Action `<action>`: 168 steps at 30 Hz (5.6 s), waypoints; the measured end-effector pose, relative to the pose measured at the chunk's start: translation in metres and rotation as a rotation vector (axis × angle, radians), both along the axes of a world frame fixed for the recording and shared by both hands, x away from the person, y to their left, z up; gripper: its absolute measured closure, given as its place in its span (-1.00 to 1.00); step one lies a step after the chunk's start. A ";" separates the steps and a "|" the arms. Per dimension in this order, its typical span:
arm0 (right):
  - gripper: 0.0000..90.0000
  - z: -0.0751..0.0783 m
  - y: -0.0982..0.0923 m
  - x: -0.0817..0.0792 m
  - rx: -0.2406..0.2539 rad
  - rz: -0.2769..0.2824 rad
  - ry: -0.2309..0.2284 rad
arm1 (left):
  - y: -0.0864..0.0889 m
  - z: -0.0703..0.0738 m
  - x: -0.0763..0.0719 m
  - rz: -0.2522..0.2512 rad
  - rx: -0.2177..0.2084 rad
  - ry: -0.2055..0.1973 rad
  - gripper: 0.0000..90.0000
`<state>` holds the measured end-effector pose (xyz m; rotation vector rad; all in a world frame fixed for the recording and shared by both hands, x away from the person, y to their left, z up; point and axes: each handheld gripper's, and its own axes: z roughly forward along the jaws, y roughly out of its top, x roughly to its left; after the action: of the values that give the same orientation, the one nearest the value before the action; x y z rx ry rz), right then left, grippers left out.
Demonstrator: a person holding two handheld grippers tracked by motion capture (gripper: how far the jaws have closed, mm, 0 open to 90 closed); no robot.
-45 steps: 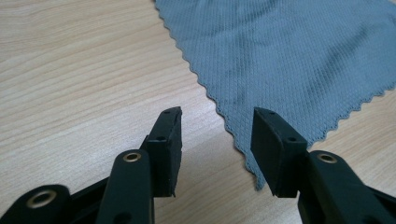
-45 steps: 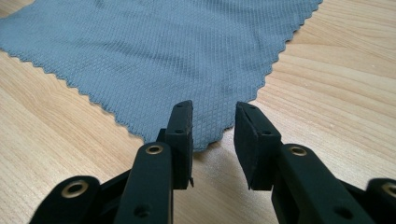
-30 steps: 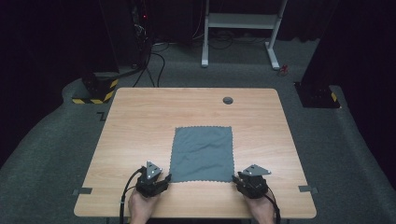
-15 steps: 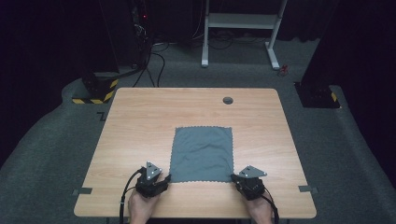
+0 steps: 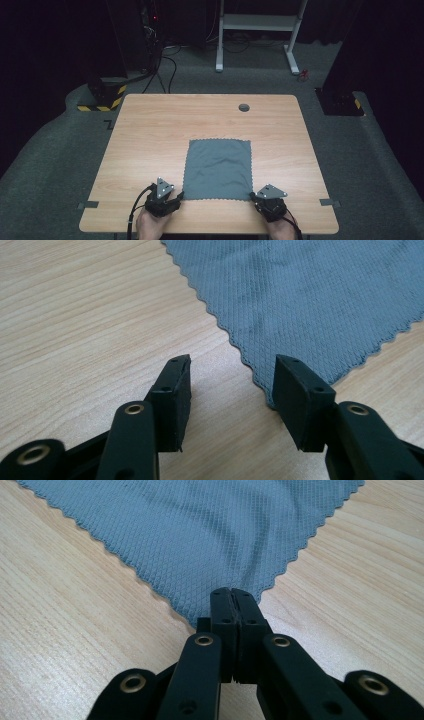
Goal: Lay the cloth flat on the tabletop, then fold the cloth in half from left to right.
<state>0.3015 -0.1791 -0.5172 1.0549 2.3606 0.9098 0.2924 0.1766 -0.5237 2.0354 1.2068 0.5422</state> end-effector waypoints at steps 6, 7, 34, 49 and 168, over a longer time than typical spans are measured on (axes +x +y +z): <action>0.90 0.000 -0.002 0.001 0.017 -0.001 0.012 | 0.000 0.000 -0.002 0.013 -0.005 0.001 0.11; 0.83 0.000 -0.003 0.002 0.035 -0.009 0.023 | 0.000 0.002 -0.001 0.011 -0.011 0.023 0.11; 0.60 -0.004 0.117 0.037 0.056 0.229 0.014 | -0.028 0.020 0.150 -0.013 0.024 0.029 0.02; 0.50 -0.003 0.128 0.031 0.050 0.286 0.028 | -0.021 0.007 0.197 0.074 0.024 0.062 0.02; 1.00 0.019 0.120 0.006 0.197 0.266 -0.023 | -0.060 0.038 0.211 -0.096 -0.078 0.039 1.00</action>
<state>0.3078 -0.0591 -0.4981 0.8043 2.4707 1.2640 0.5039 0.1167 -0.4856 2.0339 1.1284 0.4053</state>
